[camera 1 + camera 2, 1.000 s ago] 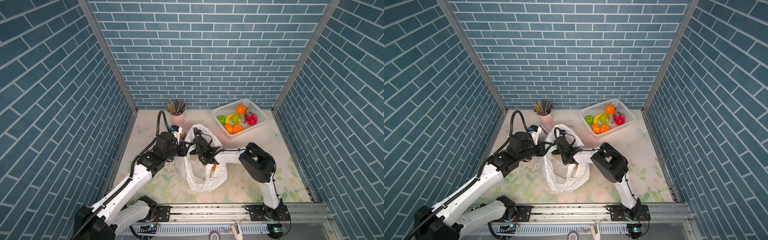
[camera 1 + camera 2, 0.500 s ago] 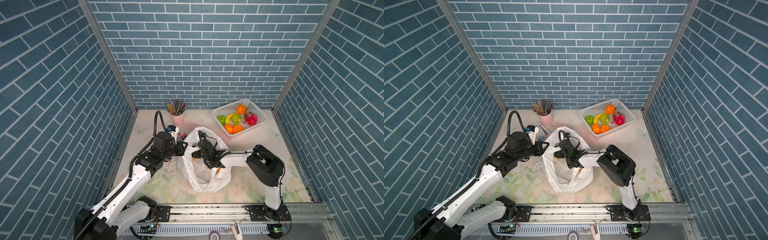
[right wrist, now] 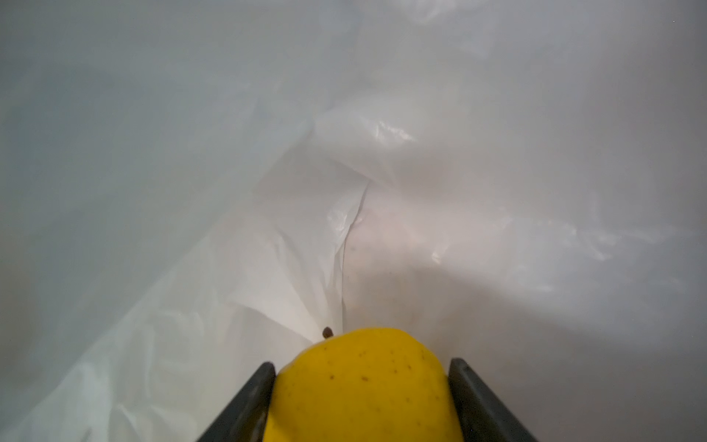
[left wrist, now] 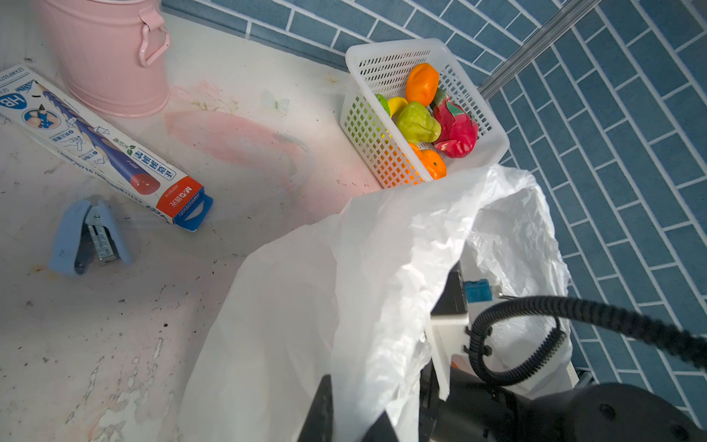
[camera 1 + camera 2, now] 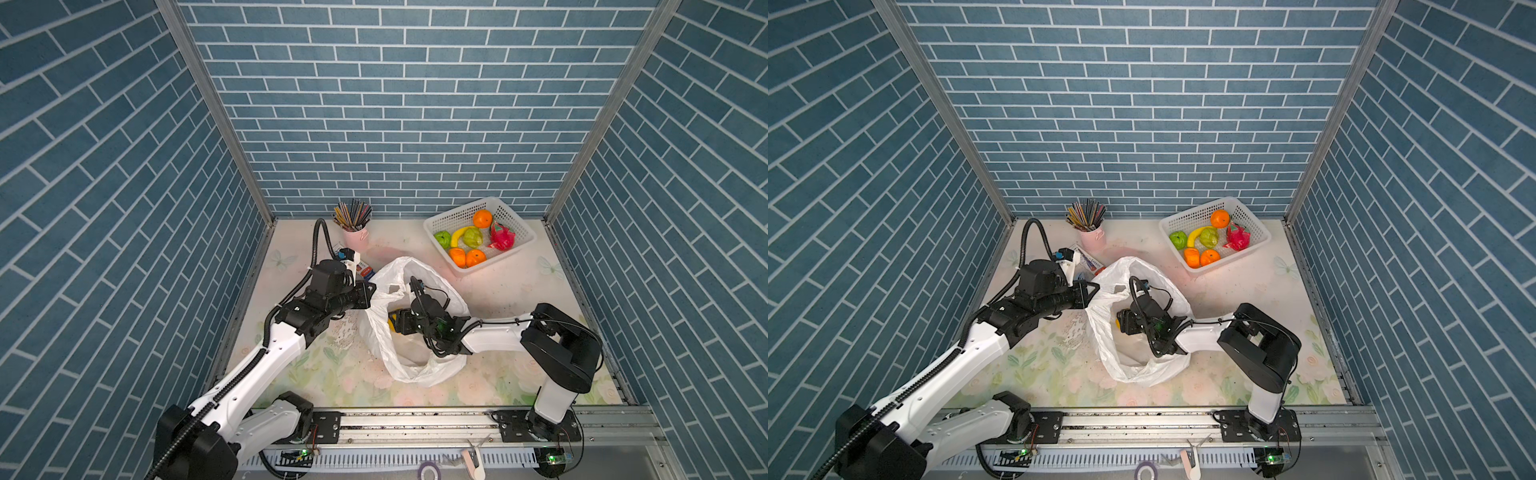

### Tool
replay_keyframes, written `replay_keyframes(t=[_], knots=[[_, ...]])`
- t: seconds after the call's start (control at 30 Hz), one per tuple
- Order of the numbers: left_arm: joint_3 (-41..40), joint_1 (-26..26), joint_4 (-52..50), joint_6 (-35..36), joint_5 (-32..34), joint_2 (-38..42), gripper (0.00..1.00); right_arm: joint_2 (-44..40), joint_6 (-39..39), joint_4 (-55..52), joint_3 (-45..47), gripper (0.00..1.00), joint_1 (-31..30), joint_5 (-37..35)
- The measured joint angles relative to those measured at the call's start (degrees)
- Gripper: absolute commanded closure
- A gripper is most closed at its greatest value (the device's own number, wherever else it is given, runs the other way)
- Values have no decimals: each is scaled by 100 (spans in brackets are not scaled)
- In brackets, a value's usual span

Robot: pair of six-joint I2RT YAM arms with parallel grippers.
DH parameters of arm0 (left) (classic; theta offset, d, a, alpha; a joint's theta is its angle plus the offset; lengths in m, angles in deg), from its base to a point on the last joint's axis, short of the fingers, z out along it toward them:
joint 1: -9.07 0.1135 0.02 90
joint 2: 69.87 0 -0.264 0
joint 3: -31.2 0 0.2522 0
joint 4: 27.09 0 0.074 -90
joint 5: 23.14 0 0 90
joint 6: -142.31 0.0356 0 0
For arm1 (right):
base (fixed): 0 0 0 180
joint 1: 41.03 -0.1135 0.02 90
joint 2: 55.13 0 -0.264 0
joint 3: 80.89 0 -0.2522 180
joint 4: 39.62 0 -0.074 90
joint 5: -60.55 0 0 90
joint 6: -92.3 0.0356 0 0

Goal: Untie the knot of the plastic bag and take out the fruit
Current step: Pick up the fruit from the plastic bag.

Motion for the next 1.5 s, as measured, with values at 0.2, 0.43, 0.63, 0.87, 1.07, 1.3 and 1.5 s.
replay_keyframes(t=[0.2, 0.43, 0.63, 0.87, 1.07, 1.3, 1.5], knots=[[2, 2, 2, -22, 0, -37, 86, -538, -227, 33, 433, 53, -210, -42], [2, 4, 9, -20, 0, -168, 86, -1510, -400, 76, 807, 53, -317, -96], [2, 4, 39, -22, -7, -341, 86, -2170, -577, 105, 901, 54, -463, -111], [2, 4, 81, -22, -28, -485, 86, -2653, -702, 101, 903, 54, -592, -111], [-4, 4, 120, -22, -44, -509, 85, -3117, -748, 90, 901, 55, -699, -114], [-28, 4, 155, -22, -42, -509, 85, -3834, -774, -90, 800, 56, -710, -219], [-28, -11, 157, -20, -37, -509, 84, -4275, -872, -304, 472, 56, -713, -472]])
